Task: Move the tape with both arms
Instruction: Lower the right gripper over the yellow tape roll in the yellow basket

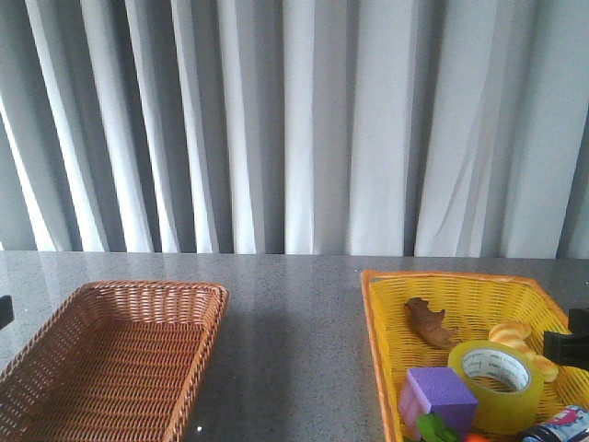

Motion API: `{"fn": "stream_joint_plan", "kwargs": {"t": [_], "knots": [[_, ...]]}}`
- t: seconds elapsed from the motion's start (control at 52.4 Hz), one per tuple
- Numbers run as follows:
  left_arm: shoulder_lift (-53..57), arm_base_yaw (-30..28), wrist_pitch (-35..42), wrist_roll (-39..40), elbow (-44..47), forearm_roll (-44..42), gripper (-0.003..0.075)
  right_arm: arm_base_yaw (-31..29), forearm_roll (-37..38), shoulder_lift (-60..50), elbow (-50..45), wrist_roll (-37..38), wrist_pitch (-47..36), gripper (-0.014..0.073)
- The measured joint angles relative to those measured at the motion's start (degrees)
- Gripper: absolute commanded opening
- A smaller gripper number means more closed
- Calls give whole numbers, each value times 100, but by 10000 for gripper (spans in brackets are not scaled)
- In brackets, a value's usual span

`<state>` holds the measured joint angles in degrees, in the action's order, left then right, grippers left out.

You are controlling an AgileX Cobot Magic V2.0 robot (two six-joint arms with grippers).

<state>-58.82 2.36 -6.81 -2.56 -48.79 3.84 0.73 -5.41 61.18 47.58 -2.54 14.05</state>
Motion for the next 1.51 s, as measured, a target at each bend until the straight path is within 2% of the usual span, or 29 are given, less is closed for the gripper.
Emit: {"fn": "stream_joint_plan", "kwargs": {"t": [0.172,0.229,0.305,0.534,0.782,0.878,1.126,1.297,1.507], "knots": [[7,0,-131,0,-319,57,494,0,-5,0,395,-165,594,507],[7,0,-152,0,-337,67,565,0,-5,0,456,-182,722,550],[7,0,-193,0,-343,67,608,0,-5,0,468,-189,793,580],[-108,0,-255,3,-348,67,593,0,-5,446,712,-189,780,577],[-172,0,-376,3,-348,67,554,0,45,2053,2295,-174,2285,558],[-172,0,-526,3,-348,67,547,0,203,2588,2810,-107,2595,547],[-198,0,-723,3,-348,67,540,0,838,3803,3953,747,3687,542],[-231,0,-744,3,-348,67,540,0,920,4368,4200,871,4210,542],[-231,0,-744,3,-348,67,540,0,964,4692,4205,994,4264,540]]}}
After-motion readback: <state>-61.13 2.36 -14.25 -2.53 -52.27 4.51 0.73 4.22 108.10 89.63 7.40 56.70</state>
